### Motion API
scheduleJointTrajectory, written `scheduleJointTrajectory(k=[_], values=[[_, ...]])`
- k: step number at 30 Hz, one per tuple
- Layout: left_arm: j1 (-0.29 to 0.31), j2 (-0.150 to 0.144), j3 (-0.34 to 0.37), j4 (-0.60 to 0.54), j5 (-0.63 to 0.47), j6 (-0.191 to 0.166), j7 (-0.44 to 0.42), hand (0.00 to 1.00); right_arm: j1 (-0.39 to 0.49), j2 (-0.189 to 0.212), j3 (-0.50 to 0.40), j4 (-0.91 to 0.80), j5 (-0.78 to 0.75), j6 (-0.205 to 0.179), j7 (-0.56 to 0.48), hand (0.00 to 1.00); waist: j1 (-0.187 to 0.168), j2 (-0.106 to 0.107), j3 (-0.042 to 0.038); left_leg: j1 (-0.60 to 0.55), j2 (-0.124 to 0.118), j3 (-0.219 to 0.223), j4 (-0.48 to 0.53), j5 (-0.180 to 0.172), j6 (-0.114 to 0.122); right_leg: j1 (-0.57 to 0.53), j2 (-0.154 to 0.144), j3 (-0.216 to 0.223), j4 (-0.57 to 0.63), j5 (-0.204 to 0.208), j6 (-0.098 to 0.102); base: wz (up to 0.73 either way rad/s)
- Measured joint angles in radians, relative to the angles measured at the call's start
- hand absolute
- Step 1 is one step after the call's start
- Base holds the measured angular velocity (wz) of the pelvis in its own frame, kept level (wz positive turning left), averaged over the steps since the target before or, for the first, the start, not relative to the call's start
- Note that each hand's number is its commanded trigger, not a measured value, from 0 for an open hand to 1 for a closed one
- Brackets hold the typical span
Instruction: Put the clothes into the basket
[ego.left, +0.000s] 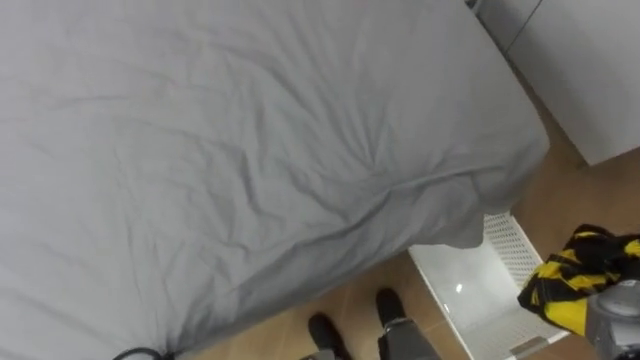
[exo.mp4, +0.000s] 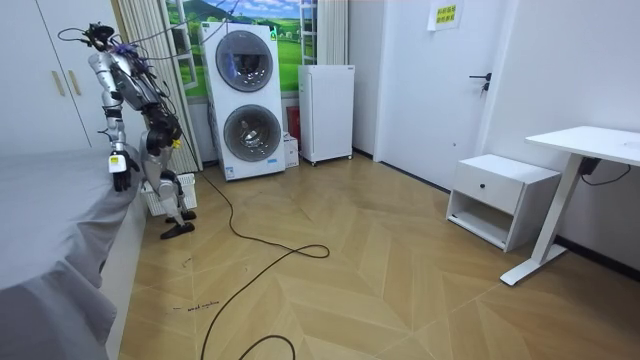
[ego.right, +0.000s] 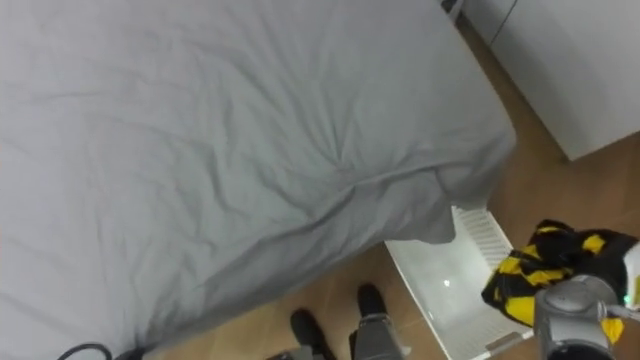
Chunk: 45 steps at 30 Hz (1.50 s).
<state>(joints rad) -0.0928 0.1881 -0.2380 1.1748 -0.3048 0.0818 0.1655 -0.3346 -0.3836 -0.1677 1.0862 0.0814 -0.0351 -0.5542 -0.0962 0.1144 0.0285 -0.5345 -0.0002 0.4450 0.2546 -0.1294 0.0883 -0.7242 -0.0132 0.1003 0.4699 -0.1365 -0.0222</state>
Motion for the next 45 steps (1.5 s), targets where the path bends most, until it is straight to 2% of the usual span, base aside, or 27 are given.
scheduleJointTrajectory(k=[5, 6, 7, 10, 13, 16, 23, 29, 36, 42, 45], values=[[-0.017, 0.0, -0.041, -0.019, -0.019, -0.024, 0.001, 0.0, -0.022, -0.046, 0.01, 0.014, 0.043, 0.0, -0.016, 1.0, 0.021, 0.006, 0.0, -0.049, -0.014, -0.02, -0.001, 0.016, 0.008, -0.051, -0.031, -0.047, 0.029, -0.005, -0.005, 0.21], [-0.019, 0.001, -0.041, -0.025, -0.019, -0.027, 0.001, 0.0, -0.034, -0.05, 0.01, 0.019, 0.058, -0.001, -0.025, 0.65, 0.024, 0.006, 0.0001, -0.056, -0.014, -0.02, 0.0, 0.016, 0.008, -0.056, -0.033, -0.052, 0.03, -0.006, -0.005, 0.16], [-0.021, 0.001, -0.041, -0.03, -0.019, -0.028, 0.001, 0.0, -0.05, -0.054, 0.01, 0.031, 0.072, -0.009, -0.033, 0.0, 0.024, 0.006, 0.0001, -0.064, -0.014, -0.02, 0.003, 0.017, 0.01, -0.062, -0.036, -0.058, 0.029, -0.007, -0.005, 0.14], [-0.023, 0.001, -0.041, -0.038, -0.019, -0.038, 0.002, 0.0, -0.058, -0.056, 0.019, 0.037, 0.086, -0.018, -0.051, 0.0, 0.027, 0.006, 0.0004, -0.069, -0.015, -0.026, 0.004, 0.017, 0.011, -0.062, -0.045, -0.081, 0.028, -0.014, -0.007, 0.18], [-0.027, 0.001, -0.044, -0.047, -0.018, -0.04, 0.002, 0.0, -0.059, -0.061, 0.029, 0.039, 0.115, -0.019, -0.067, 0.0, 0.05, 0.007, 0.0019, -0.07, -0.015, -0.026, 0.003, 0.017, 0.011, -0.062, -0.046, -0.083, 0.027, -0.016, -0.008, 0.03], [-0.027, 0.006, -0.061, -0.05, -0.018, -0.049, 0.002, 0.0, -0.059, -0.061, 0.03, 0.05, 0.121, -0.019, -0.068, 0.0, 0.058, 0.009, 0.0058, -0.071, -0.016, -0.03, 0.003, 0.017, 0.011, -0.062, -0.049, -0.088, 0.03, -0.019, -0.01, 0.05], [-0.027, 0.01, -0.082, -0.055, -0.017, -0.057, 0.001, 0.0, -0.059, -0.06, 0.039, 0.074, 0.128, -0.02, -0.068, 0.0, 0.065, 0.006, 0.0085, -0.073, -0.017, -0.033, 0.003, 0.017, 0.011, -0.063, -0.05, -0.09, 0.029, -0.021, -0.009, 0.01], [-0.028, 0.011, -0.082, -0.054, -0.019, -0.06, 0.012, 0.0, -0.055, -0.051, 0.07, 0.066, 0.131, -0.04, -0.076, 0.0, 0.061, -0.003, 0.0142, -0.063, -0.016, -0.037, 0.004, 0.017, 0.011, -0.048, -0.049, -0.094, 0.027, -0.021, -0.009, 0.0], [-0.034, 0.013, -0.084, -0.014, -0.02, -0.067, 0.019, 0.0, -0.044, -0.038, 0.07, 0.066, 0.128, -0.04, -0.099, 0.0, 0.045, -0.016, 0.0184, -0.028, -0.016, -0.042, 0.003, 0.017, 0.011, 0.0, -0.051, -0.104, 0.009, -0.024, -0.005, 0.04], [-0.035, 0.013, -0.084, -0.008, -0.02, -0.067, 0.021, 0.0, -0.032, -0.025, 0.07, 0.066, 0.123, -0.04, -0.125, 0.0, 0.035, -0.026, 0.0164, -0.026, -0.016, -0.042, 0.005, 0.017, 0.011, 0.001, -0.051, -0.104, 0.012, -0.024, -0.005, 0.0], [-0.034, 0.014, -0.084, 0.007, -0.02, -0.066, 0.021, 0.0, -0.028, -0.002, 0.07, 0.063, 0.101, -0.039, -0.128, 0.0, 0.022, -0.027, 0.0158, -0.016, -0.015, -0.041, 0.003, 0.017, 0.011, 0.01, -0.05, -0.103, 0.012, -0.024, -0.005, 0.0]])
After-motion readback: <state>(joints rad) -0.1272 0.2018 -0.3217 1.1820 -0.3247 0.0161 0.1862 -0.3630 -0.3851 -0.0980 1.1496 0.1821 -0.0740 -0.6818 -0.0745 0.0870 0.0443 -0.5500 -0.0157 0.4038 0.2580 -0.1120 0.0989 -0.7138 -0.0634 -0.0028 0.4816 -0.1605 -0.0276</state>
